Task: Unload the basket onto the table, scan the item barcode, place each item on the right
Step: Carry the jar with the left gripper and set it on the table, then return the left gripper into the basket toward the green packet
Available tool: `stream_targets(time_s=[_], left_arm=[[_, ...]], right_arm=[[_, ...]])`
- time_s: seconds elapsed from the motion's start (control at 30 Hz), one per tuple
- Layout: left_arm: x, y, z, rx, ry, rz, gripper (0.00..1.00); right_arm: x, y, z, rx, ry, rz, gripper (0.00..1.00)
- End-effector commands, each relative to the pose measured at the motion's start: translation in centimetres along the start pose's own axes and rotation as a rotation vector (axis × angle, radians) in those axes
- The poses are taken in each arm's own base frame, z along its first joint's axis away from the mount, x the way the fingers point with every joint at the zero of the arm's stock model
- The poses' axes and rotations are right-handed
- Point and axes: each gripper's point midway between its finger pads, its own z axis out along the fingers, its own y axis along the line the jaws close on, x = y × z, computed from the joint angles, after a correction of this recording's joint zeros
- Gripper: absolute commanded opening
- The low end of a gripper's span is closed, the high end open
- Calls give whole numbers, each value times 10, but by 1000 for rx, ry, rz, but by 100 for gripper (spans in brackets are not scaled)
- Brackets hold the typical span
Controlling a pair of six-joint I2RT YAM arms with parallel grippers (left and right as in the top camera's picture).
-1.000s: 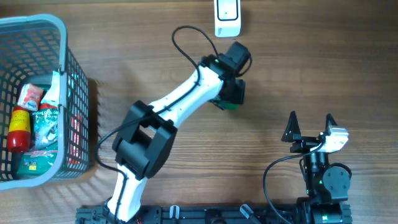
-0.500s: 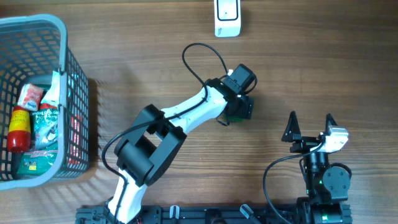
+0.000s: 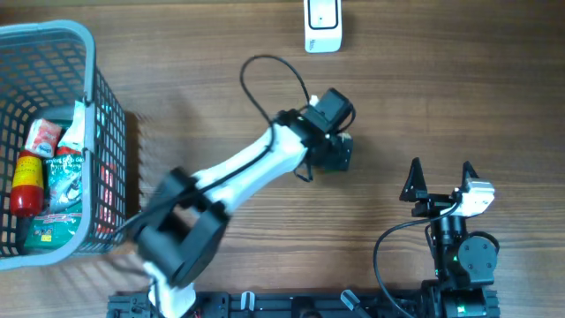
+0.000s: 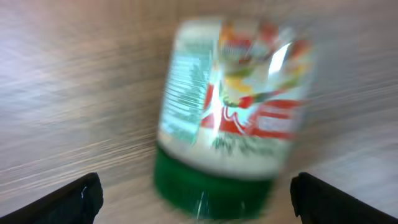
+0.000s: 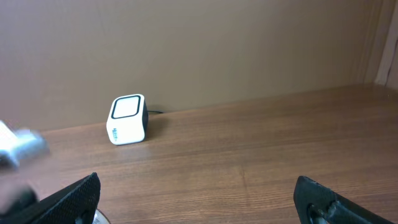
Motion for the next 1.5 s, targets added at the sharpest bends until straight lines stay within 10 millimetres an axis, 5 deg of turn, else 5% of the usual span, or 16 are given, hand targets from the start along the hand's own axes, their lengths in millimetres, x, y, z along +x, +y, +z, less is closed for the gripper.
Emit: stream_targets(time_s=[0.0,0.17,0.6,0.73,0.93,1.03,1.17,1.33,1.47], left_arm=[[-35,7,-78,16,-200,-27,100],[-53,42,-147,-23,-360,-99,100],[-65,206,-308,-231,-728,-357,100],[-44,283,-362,-380,-861,-637,100],[13,380,-393,-443,-957,-1110,100],[35,413,-388,-448,-926,-1229,100],[57,449,-341,-457,-735,-1350,96],[64,482,-240,-387,-411,-1408,77],[70,502,-172,-340,-245,-1424,76]], right_arm=[[-1,3,0,-17,-3,-13,99],[-1,3,0,-17,-3,-13,100],[-1,3,0,-17,-3,-13,100],[-1,3,0,-17,-3,-13,100],[-1,3,0,-17,-3,-13,100],[-1,3,0,-17,-3,-13,100],[0,3,0,-17,-3,-13,100],[-1,3,0,-17,-3,-13,100],[-1,3,0,-17,-3,-13,100]])
